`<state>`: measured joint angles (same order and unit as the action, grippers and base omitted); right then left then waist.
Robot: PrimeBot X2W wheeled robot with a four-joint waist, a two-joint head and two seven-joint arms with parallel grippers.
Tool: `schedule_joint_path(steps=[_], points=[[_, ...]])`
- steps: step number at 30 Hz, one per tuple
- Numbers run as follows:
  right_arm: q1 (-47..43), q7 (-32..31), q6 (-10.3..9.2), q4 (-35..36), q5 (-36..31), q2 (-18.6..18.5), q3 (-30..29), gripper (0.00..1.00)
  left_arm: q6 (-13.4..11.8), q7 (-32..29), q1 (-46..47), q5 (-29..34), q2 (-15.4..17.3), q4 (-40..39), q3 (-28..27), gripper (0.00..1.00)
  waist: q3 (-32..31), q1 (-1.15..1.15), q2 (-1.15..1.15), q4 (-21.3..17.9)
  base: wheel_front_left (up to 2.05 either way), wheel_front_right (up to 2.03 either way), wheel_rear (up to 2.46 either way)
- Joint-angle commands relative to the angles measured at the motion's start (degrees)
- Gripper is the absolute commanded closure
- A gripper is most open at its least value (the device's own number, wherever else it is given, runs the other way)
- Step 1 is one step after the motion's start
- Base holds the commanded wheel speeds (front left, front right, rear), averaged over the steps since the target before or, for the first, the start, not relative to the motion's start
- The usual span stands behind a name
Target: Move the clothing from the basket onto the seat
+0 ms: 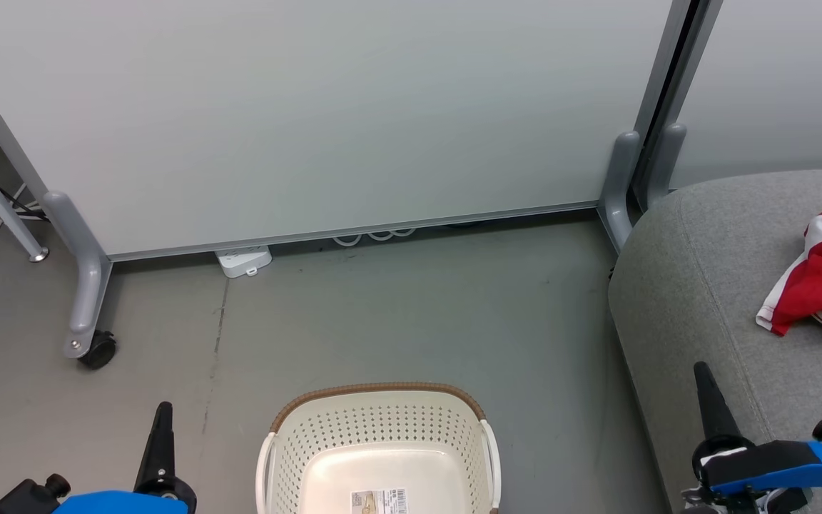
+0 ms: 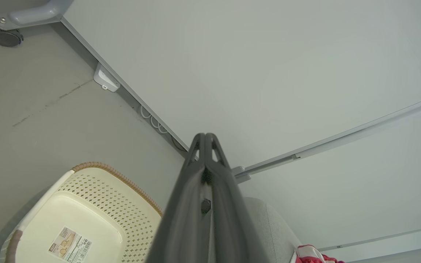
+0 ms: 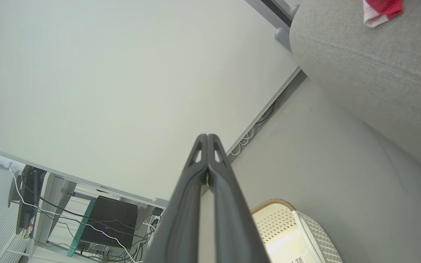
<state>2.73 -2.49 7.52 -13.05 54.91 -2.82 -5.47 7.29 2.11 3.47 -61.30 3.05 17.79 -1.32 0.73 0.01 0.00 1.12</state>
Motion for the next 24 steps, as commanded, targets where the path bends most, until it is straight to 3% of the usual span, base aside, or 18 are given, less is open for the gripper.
schedule_joint_path(steps=[1,24], points=[[1.4,-0.2,-0.02,0.4,2.0,-0.1,-0.1,1.0,0.2,-0.4,1.4,-1.7,0.3,-0.8,-0.5,1.0,0.0,-0.01,0.0,0.0,0.0,0.0,0.0],[2.4,-1.8,-0.03,-0.2,16.6,-0.1,-0.5,1.0,0.2,-3.9,2.2,-13.7,0.1,-2.1,-2.6,1.0,-0.2,-0.01,0.0,-0.4,0.0,0.0,0.0]])
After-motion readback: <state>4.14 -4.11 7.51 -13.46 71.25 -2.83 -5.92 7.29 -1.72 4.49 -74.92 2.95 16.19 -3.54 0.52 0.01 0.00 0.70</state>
